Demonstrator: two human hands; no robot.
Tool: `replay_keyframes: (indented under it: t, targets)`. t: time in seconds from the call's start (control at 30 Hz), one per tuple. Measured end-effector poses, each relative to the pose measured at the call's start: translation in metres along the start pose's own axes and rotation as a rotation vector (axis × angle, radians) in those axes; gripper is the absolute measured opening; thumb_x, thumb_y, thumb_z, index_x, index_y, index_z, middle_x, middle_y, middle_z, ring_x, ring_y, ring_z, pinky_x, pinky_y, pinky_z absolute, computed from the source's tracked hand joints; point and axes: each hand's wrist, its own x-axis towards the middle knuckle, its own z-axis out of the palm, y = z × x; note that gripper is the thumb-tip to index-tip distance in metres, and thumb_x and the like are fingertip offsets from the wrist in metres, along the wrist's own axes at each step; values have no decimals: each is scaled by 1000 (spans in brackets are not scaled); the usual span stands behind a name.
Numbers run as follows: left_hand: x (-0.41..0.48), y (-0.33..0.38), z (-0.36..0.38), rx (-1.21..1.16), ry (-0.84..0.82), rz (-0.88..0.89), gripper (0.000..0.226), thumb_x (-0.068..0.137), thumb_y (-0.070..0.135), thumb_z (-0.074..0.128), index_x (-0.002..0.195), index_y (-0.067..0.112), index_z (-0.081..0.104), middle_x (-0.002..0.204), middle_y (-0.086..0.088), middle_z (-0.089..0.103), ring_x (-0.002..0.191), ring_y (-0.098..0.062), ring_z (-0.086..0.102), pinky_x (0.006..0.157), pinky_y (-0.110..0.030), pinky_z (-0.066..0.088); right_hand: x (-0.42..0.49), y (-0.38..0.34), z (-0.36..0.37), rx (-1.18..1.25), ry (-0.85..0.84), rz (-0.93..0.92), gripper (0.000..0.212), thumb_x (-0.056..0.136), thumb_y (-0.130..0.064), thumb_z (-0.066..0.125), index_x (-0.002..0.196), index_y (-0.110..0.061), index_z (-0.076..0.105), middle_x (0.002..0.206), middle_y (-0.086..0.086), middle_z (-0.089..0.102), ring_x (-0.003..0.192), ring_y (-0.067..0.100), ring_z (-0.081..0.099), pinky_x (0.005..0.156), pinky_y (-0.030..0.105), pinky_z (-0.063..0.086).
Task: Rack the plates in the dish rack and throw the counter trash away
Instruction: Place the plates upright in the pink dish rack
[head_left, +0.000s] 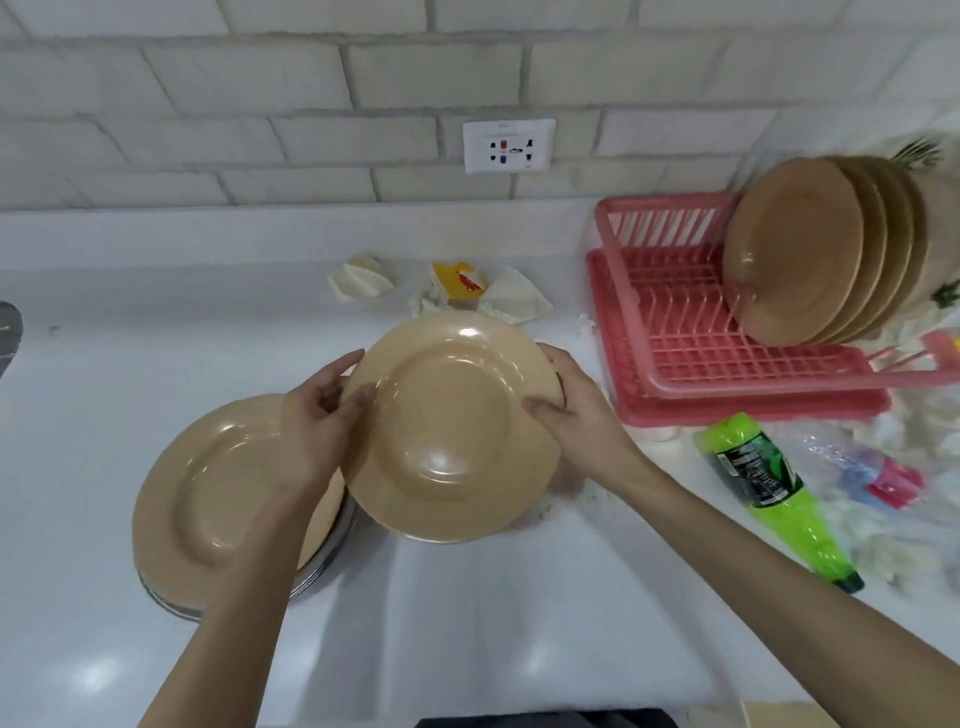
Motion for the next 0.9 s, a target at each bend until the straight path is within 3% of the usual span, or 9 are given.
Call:
replay_keyframes:
  t: [0.17,0.3,0.43,0.63,0.77,0.9]
  targets:
    - [-9,19,51,-68,-46,18,37,90,3,69,120,24,69,87,2,75,80,-11,69,74,-20,53,-7,-2,-47,27,91,-21,54,87,2,56,123,-37,48,114,-16,59,108,5,57,98,36,47]
    - [-8,31,86,-74,-104,31,37,89,3,69,122,18,68,87,-7,72,78,-15,68,71,-23,52,-14,0,-87,5,124,-21,54,89,-1,56,136,-25,46,123,-9,58,116,10,54,101,38,45]
    - [-9,44,121,-91,-173,60,37,89,2,69,121,20,67,89,-17,70,79,-20,68,72,-25,54,-18,2,-126,-19,179,-54,52,88,-1,56,133,-26,49,122,-10,60,116,11,55,102,41,45]
    - [-5,54,176,-72,-266,90,44,90,-1,66,128,20,62,85,-1,73,78,-15,70,71,-28,55,-18,-3,-187,-75,265,-82,49,84,-5,59,129,-24,54,119,-13,61,113,8,56,102,39,45]
    - [-4,55,213,-8,-326,115,45,93,1,63,133,19,60,87,8,73,82,-14,70,65,-31,56,-14,-15,-235,-167,300,-80,47,83,-10,59,128,-25,54,110,-19,59,104,1,56,93,28,45]
    - [-11,51,246,267,-307,343,39,96,7,59,131,24,61,107,17,71,102,1,63,83,-21,51,-2,-34,-285,-327,360,-75,51,83,-4,57,131,-19,55,120,-9,57,115,11,52,98,29,42]
